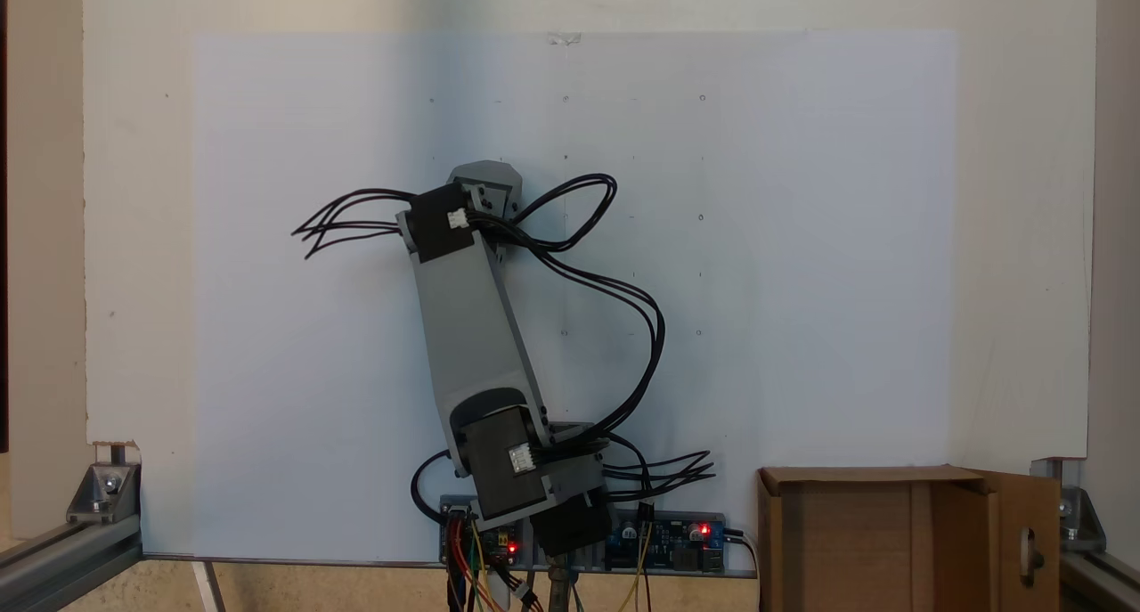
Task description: Grasp a green dice and put it in the bin.
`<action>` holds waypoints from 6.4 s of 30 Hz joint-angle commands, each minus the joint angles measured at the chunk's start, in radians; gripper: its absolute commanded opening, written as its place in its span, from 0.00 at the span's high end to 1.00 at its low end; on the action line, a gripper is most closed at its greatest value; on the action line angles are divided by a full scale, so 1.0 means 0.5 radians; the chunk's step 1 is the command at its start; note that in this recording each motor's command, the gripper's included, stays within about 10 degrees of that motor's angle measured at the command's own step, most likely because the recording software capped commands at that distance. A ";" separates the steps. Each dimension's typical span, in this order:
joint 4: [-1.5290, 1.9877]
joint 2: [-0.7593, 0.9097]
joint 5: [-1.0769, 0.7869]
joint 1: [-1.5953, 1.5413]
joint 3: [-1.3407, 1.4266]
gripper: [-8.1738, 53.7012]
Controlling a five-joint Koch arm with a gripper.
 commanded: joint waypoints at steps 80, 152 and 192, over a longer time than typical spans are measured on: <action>1.123 0.666 -1.344 3.516 -1.144 0.67; 1.074 0.699 -1.065 0.746 -1.261 0.16; -2.055 1.749 -1.052 0.890 0.834 0.13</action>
